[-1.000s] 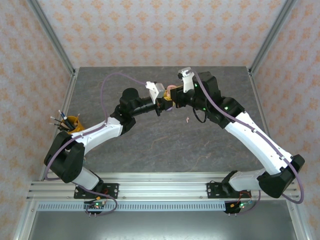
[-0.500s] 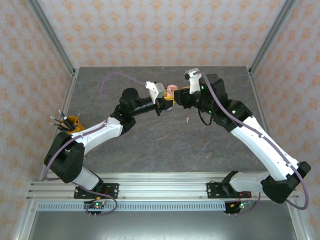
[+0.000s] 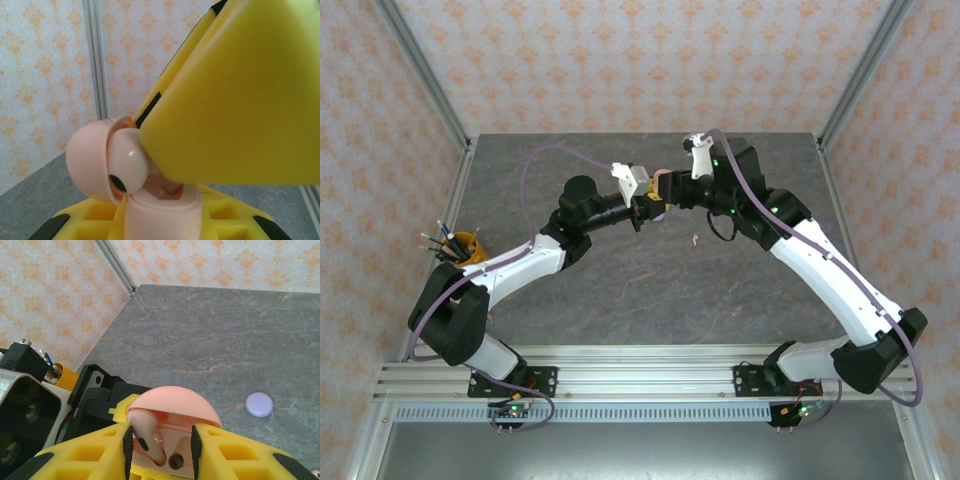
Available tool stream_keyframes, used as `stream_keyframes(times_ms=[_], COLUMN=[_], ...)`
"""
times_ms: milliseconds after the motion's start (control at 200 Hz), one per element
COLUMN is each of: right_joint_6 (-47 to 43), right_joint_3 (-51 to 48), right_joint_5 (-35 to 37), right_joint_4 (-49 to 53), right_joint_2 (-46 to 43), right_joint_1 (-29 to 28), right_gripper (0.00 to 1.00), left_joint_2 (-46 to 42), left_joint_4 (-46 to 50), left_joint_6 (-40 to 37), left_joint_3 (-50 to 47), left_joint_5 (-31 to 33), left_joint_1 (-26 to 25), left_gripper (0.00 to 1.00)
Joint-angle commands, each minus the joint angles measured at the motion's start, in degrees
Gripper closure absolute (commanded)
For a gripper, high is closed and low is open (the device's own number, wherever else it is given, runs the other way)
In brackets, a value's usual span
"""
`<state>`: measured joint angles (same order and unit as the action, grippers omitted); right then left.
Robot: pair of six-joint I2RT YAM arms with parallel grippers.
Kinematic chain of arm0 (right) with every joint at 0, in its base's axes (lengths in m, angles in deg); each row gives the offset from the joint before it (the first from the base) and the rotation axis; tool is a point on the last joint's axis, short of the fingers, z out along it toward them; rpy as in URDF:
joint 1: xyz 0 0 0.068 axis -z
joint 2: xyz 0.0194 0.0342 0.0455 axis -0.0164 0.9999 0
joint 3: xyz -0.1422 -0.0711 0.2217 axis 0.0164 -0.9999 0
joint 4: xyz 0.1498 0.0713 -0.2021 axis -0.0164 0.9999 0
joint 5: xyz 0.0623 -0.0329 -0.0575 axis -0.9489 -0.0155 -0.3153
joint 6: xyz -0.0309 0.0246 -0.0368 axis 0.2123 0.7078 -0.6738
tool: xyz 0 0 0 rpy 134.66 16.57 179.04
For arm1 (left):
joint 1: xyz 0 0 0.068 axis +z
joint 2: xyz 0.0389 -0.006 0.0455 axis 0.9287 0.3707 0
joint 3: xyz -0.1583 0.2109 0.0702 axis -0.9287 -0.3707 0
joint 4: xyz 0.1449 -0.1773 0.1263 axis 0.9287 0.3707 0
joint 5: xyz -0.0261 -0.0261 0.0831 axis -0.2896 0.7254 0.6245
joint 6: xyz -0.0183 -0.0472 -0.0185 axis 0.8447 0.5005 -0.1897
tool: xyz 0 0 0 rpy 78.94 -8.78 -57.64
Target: Insert the wireless bluetooth earbuds into the charging case
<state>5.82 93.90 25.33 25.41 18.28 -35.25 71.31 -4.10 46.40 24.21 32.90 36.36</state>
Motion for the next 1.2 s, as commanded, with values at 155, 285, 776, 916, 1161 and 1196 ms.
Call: stream_keyframes(times_ms=[155,285,776,916,1161,1196], right_joint_6=[0.07,-0.72,-3.51,-4.03,-3.5,-3.15], right_joint_3=[3.2,3.55,0.2,-0.72,-1.16,-1.22], right_joint_5=[-0.56,-0.27,-2.97,-4.72,-6.32,-6.69], right_joint_4=[-0.05,0.76,1.89,1.76,1.21,0.85], right_joint_2=[1.52,2.08,-2.1,-2.91,-3.33,-3.33], right_joint_1=[0.15,0.15,1.38,1.64,2.42,2.58], right_gripper=[0.63,0.67,0.84,0.84,0.66,0.64], left_joint_2=[-1.64,-1.73,-1.73,-1.73,-1.55,-1.55], left_joint_4=[-2.48,-2.53,-2.31,-2.38,-2.31,-2.39], left_joint_6=[-1.17,-1.23,-1.57,-1.5,-1.37,-1.38], left_joint_3=[2.28,2.23,2.37,2.46,2.47,2.48], left_joint_5=[-0.55,-0.5,0.06,0.24,0.24,0.24], left_joint_1=[-0.4,-0.38,-0.45,-0.45,-0.42,-0.46], left_gripper=[1.0,1.0,1.0,1.0,1.0,1.0])
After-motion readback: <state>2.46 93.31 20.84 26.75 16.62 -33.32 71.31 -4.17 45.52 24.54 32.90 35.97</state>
